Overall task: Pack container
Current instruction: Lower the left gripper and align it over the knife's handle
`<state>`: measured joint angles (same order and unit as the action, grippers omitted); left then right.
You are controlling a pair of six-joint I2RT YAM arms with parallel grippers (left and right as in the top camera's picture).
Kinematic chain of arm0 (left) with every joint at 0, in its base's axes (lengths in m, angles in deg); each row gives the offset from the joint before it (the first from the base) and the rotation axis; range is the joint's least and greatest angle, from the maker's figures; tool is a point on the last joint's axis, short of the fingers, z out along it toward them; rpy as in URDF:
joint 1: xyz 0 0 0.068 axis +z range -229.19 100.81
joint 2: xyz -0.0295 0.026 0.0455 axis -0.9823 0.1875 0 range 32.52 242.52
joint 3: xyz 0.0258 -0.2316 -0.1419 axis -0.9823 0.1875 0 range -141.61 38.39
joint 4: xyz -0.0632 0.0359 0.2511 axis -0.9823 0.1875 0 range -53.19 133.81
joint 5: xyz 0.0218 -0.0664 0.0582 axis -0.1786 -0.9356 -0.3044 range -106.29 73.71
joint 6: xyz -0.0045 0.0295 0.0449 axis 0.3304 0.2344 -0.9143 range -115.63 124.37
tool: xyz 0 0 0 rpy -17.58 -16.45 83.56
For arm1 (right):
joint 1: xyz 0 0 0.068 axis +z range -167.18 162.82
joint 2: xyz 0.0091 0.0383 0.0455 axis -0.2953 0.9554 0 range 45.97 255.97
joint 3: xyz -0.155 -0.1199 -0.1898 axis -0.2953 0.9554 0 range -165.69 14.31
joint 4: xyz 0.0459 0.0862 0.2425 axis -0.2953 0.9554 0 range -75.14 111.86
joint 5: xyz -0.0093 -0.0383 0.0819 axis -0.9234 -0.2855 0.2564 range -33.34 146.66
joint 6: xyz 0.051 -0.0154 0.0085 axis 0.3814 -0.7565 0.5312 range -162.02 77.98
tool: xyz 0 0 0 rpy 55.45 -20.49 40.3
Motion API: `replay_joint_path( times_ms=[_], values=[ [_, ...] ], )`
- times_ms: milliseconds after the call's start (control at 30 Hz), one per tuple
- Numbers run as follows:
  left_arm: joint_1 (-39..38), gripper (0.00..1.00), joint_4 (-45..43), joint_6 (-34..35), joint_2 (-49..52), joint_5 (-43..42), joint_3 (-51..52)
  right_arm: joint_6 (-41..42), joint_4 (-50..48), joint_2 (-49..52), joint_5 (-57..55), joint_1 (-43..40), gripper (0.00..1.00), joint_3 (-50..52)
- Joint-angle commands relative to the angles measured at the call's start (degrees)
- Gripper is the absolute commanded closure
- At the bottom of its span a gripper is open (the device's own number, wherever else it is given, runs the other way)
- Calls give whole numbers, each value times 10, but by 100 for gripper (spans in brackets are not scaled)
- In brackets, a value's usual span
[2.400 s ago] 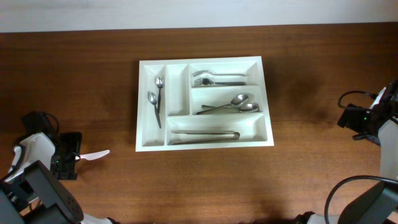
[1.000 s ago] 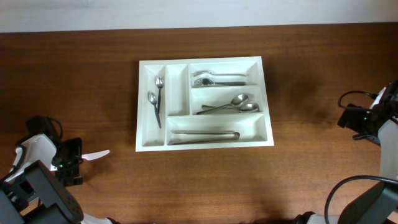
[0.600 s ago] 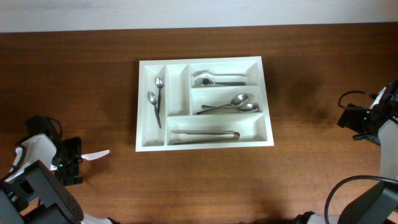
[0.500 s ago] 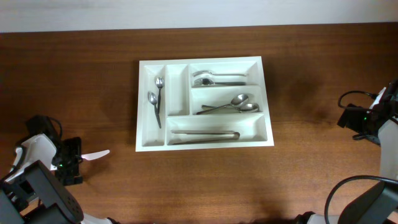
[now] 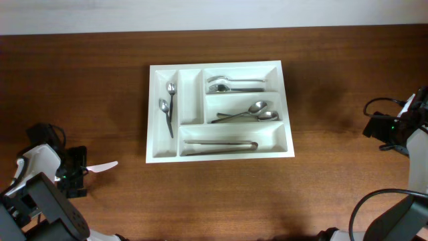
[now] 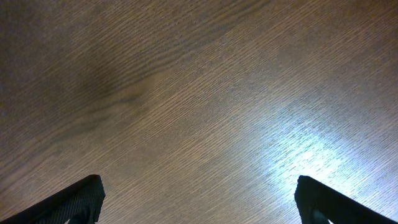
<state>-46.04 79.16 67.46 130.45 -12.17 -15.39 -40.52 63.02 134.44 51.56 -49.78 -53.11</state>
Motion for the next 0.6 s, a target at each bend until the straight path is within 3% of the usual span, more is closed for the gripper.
replay_joint_path(
  times_ms=[0,167,300,567],
  values=[
    [3,0,-2,-10,-5,13,3,0,0,4,-1,-3,1,1],
    [3,0,-3,-10,-4,13,3,0,0,4,-1,-3,1,1],
    [3,6,-3,-8,-4,13,3,0,0,4,-1,-3,1,1],
    [3,1,-12,-9,-4,13,4,0,0,4,-1,-3,1,1]
  ],
)
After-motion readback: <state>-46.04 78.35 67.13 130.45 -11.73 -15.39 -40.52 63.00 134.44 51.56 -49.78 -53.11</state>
